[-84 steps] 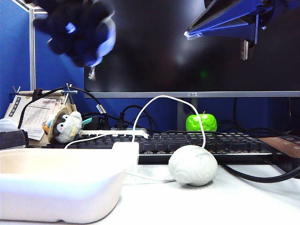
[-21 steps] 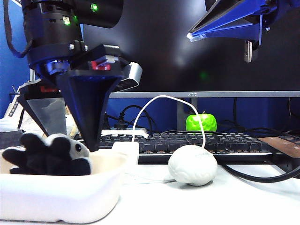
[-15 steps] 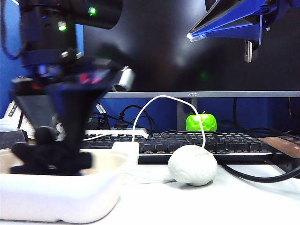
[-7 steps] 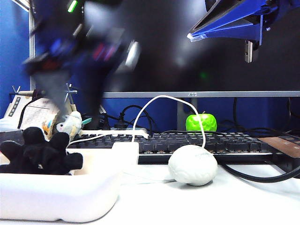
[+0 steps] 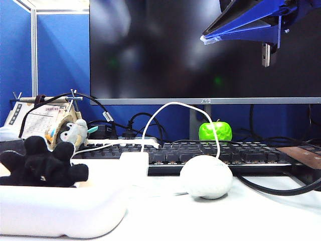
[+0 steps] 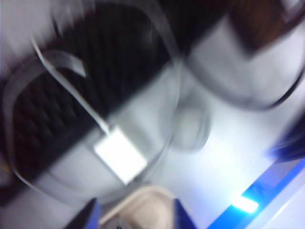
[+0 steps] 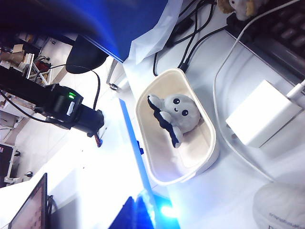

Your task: Identity fluffy octopus among items on the table, put them into the paper lunch box.

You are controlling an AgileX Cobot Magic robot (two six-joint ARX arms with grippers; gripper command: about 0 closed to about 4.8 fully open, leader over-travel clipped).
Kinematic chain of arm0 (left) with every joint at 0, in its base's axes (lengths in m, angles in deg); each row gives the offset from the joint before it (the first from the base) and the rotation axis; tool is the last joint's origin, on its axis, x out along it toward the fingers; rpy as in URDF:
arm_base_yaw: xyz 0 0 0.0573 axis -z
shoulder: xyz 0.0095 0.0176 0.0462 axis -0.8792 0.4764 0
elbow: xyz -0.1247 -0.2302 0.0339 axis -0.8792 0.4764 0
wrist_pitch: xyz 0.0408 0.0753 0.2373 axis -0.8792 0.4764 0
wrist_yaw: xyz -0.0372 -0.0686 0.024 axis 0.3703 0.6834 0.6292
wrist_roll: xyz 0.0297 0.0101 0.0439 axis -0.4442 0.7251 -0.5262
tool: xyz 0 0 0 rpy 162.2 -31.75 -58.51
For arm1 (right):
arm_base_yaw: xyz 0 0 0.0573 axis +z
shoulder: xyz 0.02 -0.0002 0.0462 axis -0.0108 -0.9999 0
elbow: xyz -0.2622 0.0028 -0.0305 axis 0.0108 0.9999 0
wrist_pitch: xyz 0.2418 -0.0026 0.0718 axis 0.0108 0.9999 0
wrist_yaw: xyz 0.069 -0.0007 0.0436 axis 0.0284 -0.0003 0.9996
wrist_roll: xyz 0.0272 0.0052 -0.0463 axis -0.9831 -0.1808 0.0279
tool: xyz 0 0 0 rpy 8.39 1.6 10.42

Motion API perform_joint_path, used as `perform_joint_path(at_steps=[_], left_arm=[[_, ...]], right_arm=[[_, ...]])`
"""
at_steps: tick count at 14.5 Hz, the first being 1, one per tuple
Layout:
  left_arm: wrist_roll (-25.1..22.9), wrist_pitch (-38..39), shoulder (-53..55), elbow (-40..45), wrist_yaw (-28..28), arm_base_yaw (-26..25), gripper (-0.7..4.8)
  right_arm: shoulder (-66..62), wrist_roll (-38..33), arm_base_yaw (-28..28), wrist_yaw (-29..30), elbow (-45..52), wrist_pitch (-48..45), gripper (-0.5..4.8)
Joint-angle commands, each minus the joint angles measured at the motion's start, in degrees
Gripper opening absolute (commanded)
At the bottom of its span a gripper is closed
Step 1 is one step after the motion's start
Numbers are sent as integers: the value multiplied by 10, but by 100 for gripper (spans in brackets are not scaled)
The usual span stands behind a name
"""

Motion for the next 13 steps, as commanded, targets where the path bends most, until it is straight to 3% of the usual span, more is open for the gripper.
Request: perform_joint_path(at_steps=[1,5,8,9,13], left_arm=[[-20,26,-5,-143,2,1,53],[-52,32,-52,-291,-6,1,51],[-73,20,-139,-308,-8,1,42],[-83,11,-166,-308,-8,1,12],[-122,-19,-310,-305,-8,1,-5]], right_arm=[[35,-3,1,5,-6,-48,-6],[139,-8,0,-42,-92,-55,-6],[235,-14,0,-139,-184,-58,-6],[266,-14,0,-178,-206,-65,-6],[413,-15,0,-304,-219,-77,-6]])
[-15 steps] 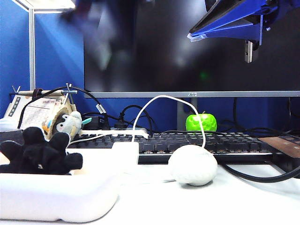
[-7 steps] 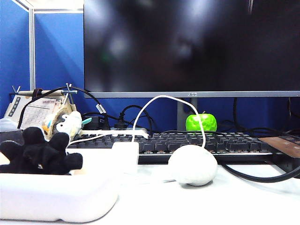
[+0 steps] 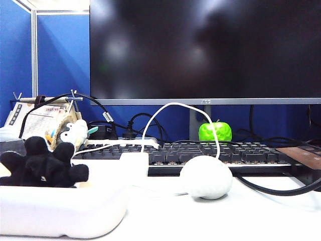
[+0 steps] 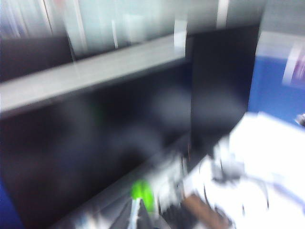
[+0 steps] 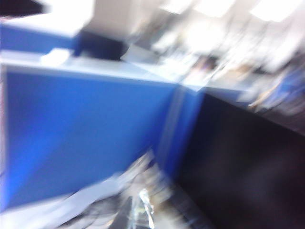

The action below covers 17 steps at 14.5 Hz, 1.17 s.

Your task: Identity fluffy octopus among items on the table, put them into the paper lunch box.

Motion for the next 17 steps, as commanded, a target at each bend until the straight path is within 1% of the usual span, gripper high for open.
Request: perform_joint_path(at_steps=[1,2,4,6,7,9,11,13,14,15,16,17], left_arm=[[-35,-3,-77,0,-1,0,-5],[-35,9,-108,0,-1,0,-5],[-34,62,-164,0,1,0,-5],[-29,112,-210,0,1,-1,-5],[-14,126,-227,0,5,-5,-5],[-1,163,-253,0,15,-29,-5],[7,166,-272,11,73,-82,-5],[6,166,-276,11,123,-155,-5],[3,166,-276,11,148,-201,-5],[1,166,-276,11,177,-248,-5],[2,165,-276,12,207,-296,-5],[2,165,-276,12,221,-335,-5]], right_arm=[[78,-4,0,-51,1,44,-6],[106,-7,0,-53,1,70,-6],[162,-7,0,-97,1,124,-6],[208,-7,-4,-118,1,162,-6],[230,-7,-5,-154,1,172,-6],[258,-7,-33,-179,2,188,-6],[267,-7,-98,-176,2,220,-6],[268,-7,-188,-114,2,235,-6],[268,-7,-219,-97,2,233,-6],[268,-7,-244,-85,2,230,-6],[268,-7,-263,-89,2,228,-6],[268,-4,-267,-92,3,227,-6]])
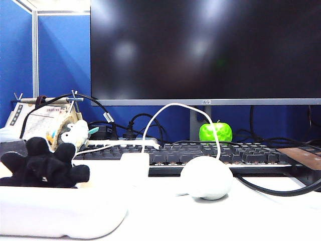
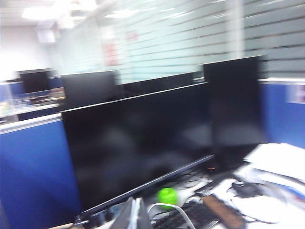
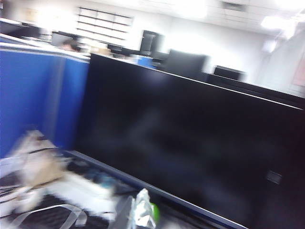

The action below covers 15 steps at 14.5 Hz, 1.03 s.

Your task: Identity fluffy octopus among items on the table, put them into the paper lunch box.

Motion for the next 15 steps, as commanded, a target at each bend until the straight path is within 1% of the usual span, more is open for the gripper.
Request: perform_joint_path(at_steps=[1,2,3,6,7,8,9,11,15], left_arm=[[0,2,0,0,48,-87,-5],[0,2,0,0,48,-100,-5],[0,2,0,1,48,-101,-5],[0,2,1,2,46,-97,-4],[9,2,0,3,46,-97,-4],[28,2,0,3,48,-98,-4],[31,2,0,3,50,-98,-4],[31,2,0,3,50,-98,-4],[31,2,0,3,50,-98,-4]], right_arm=[[0,2,-13,-18,3,-12,-6],[0,2,-12,-47,12,-12,-6],[0,2,-12,-63,25,-10,-6],[0,2,-12,-63,85,-12,-6],[0,2,-12,-63,108,-11,-6],[0,2,-12,-63,132,-10,-6],[0,2,-12,-63,146,-8,-6],[0,-1,-12,-61,170,5,-6],[0,-1,-12,-63,212,-13,-6]])
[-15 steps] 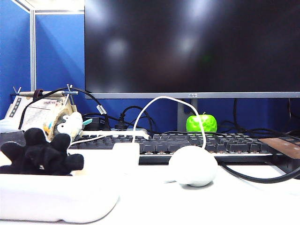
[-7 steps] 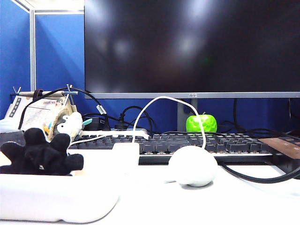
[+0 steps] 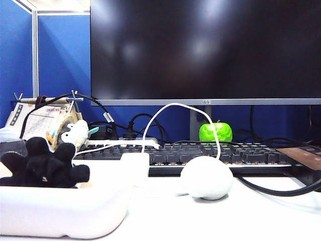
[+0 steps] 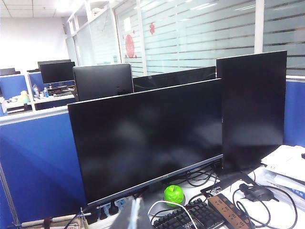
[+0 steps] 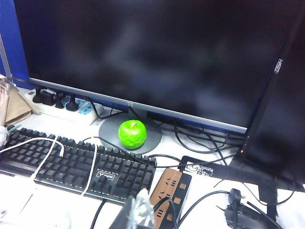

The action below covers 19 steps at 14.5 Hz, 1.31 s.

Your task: Identity fluffy octopus among items on the table, put them into the paper lunch box.

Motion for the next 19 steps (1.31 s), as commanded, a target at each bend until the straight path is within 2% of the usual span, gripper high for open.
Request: perform_joint_path(at_steps=[1,3,8,14,19], left_arm=[[3,2,0,-1,2,-1,-4],[3,2,0,-1,2,-1,-4],[2,2,0,-1,2,-1,-4],[2,2,0,0,2,-1,-4],[2,2,0,-1,2,-1,-4]], right_arm=[[0,-2,0,0,33,-22,-6],[0,-2,0,0,67,-63,-6],[-1,-3,0,2,192,-255,-6],[-1,-3,0,2,317,-301,-6],[5,-16,0,6,329,-265,-6]])
